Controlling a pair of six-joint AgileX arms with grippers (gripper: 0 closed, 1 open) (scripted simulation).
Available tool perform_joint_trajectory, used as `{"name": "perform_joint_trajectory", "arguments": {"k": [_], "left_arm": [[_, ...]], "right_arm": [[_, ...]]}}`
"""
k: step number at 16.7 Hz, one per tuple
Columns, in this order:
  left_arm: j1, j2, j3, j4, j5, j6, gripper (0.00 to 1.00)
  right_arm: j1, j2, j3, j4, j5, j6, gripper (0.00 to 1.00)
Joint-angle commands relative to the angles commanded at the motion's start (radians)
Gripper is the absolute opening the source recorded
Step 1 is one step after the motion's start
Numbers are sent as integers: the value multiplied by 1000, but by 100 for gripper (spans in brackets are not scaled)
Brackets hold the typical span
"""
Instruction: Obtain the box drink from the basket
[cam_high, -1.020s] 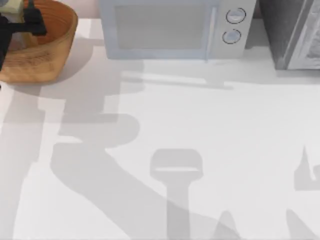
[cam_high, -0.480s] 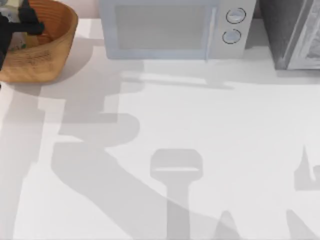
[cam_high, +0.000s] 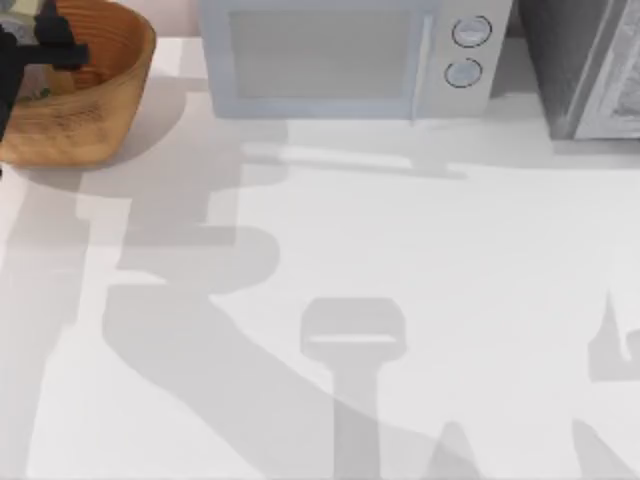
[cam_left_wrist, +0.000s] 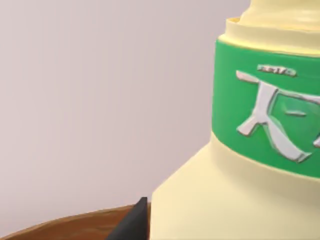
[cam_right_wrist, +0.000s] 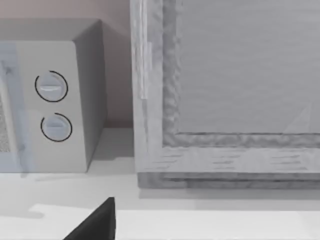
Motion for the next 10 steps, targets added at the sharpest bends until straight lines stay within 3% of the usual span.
{"name": "perform_joint_trajectory", "arguments": {"k": [10], "left_arm": [[5, -23, 0, -4, 0, 3, 0]], "right_arm": [[0, 0, 0, 0, 0, 0, 100]]}}
